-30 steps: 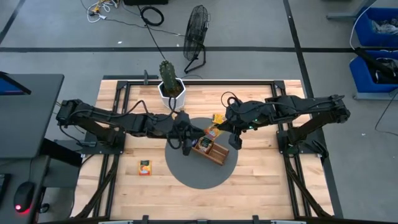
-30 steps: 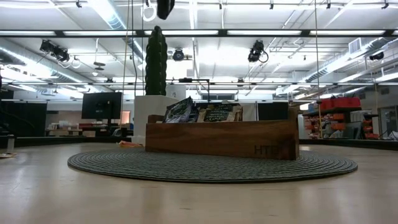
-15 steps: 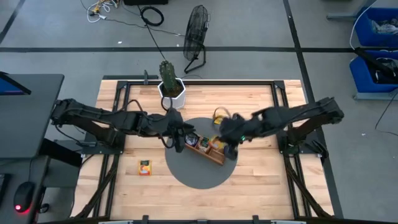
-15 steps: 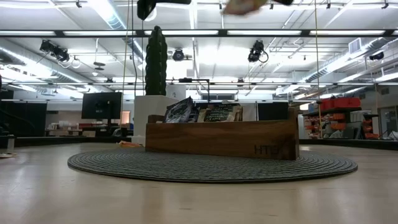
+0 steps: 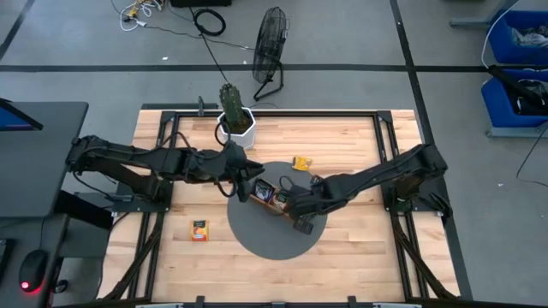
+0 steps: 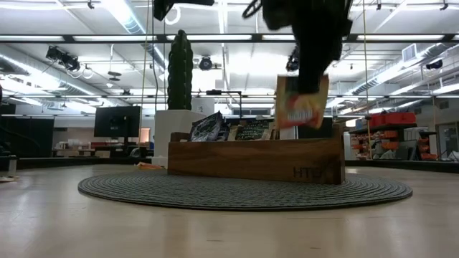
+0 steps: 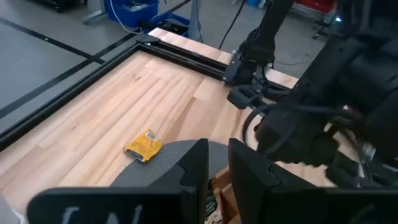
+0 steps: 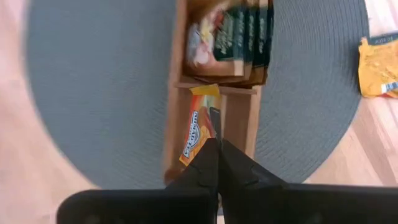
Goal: Pick & Place Tea
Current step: Put the orange tea bag into the right section of the wooden organizer
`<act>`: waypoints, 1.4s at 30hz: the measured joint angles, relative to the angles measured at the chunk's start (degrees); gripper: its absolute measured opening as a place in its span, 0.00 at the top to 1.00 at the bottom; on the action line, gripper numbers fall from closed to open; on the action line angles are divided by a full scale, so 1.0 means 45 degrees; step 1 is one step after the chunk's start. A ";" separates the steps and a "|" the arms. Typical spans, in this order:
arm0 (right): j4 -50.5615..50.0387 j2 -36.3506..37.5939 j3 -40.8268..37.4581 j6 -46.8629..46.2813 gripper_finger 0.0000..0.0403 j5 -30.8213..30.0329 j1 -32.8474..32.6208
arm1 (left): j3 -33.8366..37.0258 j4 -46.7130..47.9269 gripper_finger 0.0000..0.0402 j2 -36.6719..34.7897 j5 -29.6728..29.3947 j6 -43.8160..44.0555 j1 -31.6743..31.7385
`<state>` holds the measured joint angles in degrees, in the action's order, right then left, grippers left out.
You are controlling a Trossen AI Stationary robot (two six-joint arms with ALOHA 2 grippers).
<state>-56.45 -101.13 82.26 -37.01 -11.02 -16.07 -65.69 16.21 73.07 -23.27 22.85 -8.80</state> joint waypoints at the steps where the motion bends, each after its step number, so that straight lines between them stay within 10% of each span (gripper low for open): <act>1: -0.0054 -0.0165 0.0000 0.0009 1.00 -0.0017 0.0051 | 0.0000 0.0045 0.84 0.0001 0.0001 0.0001 0.0000; 30: 0.0378 -0.0843 -0.1010 -0.0346 1.00 -0.0186 0.0588 | 0.0000 0.0096 0.84 0.0001 0.0004 0.0016 -0.0010; 42: 0.0287 -0.0810 -0.1020 -0.0026 0.79 -0.0114 0.0830 | 0.0000 0.0101 0.84 0.0001 0.0006 0.0006 -0.0010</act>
<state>-55.15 -104.78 77.67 -37.13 -11.53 -12.34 -65.69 16.66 73.08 -23.24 22.87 -8.84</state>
